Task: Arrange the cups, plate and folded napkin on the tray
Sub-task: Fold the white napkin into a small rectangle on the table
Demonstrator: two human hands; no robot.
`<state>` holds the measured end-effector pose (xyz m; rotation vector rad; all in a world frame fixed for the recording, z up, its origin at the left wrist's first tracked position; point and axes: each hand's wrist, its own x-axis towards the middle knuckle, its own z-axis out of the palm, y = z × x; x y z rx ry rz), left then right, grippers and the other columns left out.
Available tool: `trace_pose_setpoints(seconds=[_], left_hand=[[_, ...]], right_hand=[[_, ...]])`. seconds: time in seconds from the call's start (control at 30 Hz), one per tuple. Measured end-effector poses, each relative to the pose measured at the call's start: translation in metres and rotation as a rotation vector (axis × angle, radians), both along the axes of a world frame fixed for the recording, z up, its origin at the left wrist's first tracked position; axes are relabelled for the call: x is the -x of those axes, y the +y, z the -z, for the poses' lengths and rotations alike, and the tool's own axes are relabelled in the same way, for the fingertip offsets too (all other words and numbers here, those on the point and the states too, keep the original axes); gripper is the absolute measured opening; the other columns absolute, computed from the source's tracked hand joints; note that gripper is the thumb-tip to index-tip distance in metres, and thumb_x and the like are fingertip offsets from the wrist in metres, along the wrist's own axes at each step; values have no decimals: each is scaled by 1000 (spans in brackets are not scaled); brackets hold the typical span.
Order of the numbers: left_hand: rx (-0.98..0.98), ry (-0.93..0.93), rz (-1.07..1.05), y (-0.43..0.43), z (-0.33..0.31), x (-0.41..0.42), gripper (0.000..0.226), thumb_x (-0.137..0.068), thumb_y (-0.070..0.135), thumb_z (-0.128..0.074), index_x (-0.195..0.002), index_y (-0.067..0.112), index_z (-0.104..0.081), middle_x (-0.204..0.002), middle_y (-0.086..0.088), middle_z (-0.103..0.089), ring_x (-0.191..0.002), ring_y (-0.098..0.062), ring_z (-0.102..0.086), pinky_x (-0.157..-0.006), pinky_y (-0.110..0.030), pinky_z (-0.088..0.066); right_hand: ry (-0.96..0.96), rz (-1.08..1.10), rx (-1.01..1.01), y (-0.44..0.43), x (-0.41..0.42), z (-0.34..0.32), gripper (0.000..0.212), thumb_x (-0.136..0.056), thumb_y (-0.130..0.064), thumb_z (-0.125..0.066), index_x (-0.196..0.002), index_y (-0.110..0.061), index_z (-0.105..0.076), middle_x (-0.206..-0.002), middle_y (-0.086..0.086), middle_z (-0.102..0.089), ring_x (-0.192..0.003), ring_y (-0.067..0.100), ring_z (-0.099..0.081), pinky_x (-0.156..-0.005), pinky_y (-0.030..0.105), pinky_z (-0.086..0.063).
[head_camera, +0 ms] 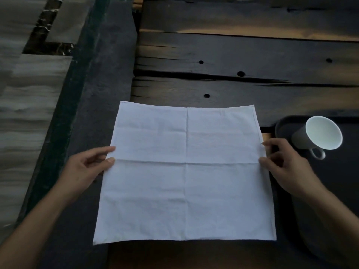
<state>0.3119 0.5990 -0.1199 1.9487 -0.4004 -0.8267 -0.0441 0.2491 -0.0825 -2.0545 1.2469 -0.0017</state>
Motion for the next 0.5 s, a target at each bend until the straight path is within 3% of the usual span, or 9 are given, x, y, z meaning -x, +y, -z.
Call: trace_pose_setpoints(seconds=[0.07,0.13,0.23,0.3,0.4,0.5], left_hand=[[-2,-8,39,1,-6,-5,37,-81,16,-79,-105,43,-78,-93,13,-76,-89,-6,-74,-73,-14,-58],[-18,-22,69,1,-9,-9,36,-76,21,-80,-102,46,-78,-93,14,-76,-89,-4,-73,-74,-12,-57],[-44,-57,119,2,-16,-14,35,-74,26,-81,-103,47,-78,-98,14,-78,-95,-3,-73,-79,-16,-56],[-54,-77,154,4,-21,-16,34,-74,32,-80,-104,47,-77,-101,15,-78,-97,-2,-72,-81,-20,-55],[-72,-105,198,6,-29,-21,35,-72,39,-80,-105,46,-78,-102,14,-78,-96,-4,-73,-85,-30,-56],[-79,-169,273,7,-37,-23,35,-72,43,-79,-107,45,-78,-102,11,-78,-95,-6,-73,-85,-35,-57]], right_hand=[[-107,-32,-72,-5,6,-4,21,-92,-26,-73,-107,-37,-65,-88,-5,-72,-76,20,-69,-63,35,-57],[-206,-45,-156,-9,11,-7,14,-91,-23,-74,-102,-31,-77,-93,-8,-77,-84,18,-73,-67,30,-59],[-303,-8,-216,-19,21,-12,18,-86,-26,-76,-103,-30,-82,-100,-7,-80,-93,15,-74,-73,18,-59],[-344,21,-266,-27,30,-16,26,-80,-28,-81,-107,-30,-81,-102,-2,-80,-97,20,-76,-83,23,-60],[-269,-43,-270,-35,42,-23,40,-72,-35,-89,-111,-33,-79,-100,-1,-81,-99,17,-76,-87,31,-59],[-212,-104,-184,-40,49,-27,43,-72,-51,-88,-112,-38,-79,-105,-9,-80,-101,10,-75,-86,27,-58]])
